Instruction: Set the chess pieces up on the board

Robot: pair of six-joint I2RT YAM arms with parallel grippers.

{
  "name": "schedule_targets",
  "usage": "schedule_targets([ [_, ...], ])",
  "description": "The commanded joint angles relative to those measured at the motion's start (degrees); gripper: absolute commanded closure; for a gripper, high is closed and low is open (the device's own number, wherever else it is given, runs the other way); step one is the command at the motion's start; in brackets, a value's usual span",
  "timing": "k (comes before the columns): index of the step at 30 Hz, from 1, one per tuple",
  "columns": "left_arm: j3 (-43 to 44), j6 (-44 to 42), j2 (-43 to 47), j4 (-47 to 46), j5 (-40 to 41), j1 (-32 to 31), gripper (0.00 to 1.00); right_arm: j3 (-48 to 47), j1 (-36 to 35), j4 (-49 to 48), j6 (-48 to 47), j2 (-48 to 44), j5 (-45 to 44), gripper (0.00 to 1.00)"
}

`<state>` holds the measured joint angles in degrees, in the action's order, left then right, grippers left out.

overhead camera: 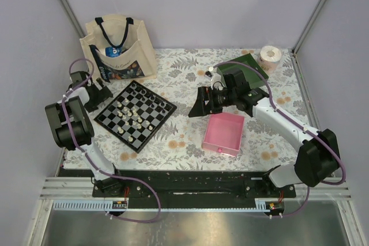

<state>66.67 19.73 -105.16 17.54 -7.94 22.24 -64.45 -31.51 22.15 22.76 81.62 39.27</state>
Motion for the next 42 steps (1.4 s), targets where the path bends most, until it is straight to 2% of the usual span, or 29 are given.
schedule_targets([
  [1,-0.13,0.13,0.04,1.88,-1.9,-0.44,0.01,-0.51,-0.4,-1.06,-1.05,0.55,0.99,0.01],
  [6,-2.6,0.05,4.43,4.78,2.32,-3.25,0.02,-1.38,-0.4,-0.88,-0.97,1.34,0.99,0.01],
  [14,-3.74,0.49,5.49,8.13,-0.75,-6.15,0.05,-1.65,-0.4,1.13,-1.76,1.43,-3.57,0.01],
  [20,-6.82,1.89,9.71,7.16,-0.67,-9.49,0.05,-3.14,-0.4,4.74,-3.34,0.64,-15.0,0.01],
  [26,-7.7,3.47,19.36,8.12,9.68,-8.71,0.01,-3.05,-0.22,3.34,-3.17,-0.85,-20.97,0.02],
  [29,-6.56,3.04,25.69,9.09,10.14,-8.79,0.01,-3.32,0.3,2.9,0.26,-1.47,-27.65,0.02],
  [32,-4.72,2.07,30.09,11.89,10.75,-9.84,0.01,-2.8,4.07,3.16,2.98,-1.91,-24.61,0.02],
  [36,-3.74,3.82,32.39,17.78,17.16,-15.45,0.03,1.6,11.54,-4.74,8.08,-3.4,-11.51,0.02],
  [38,-4.1,6.19,33.27,19.71,19.27,-18.1,0.07,0.12,12.69,-2.74,7.21,-3.31,-12.53,0.02],
  [42,-2.34,11.47,31.7,25.69,18.5,-18.9,0.12,-2.43,12.7,1.22,5.27,-3.75,-14.48,0.01],
])
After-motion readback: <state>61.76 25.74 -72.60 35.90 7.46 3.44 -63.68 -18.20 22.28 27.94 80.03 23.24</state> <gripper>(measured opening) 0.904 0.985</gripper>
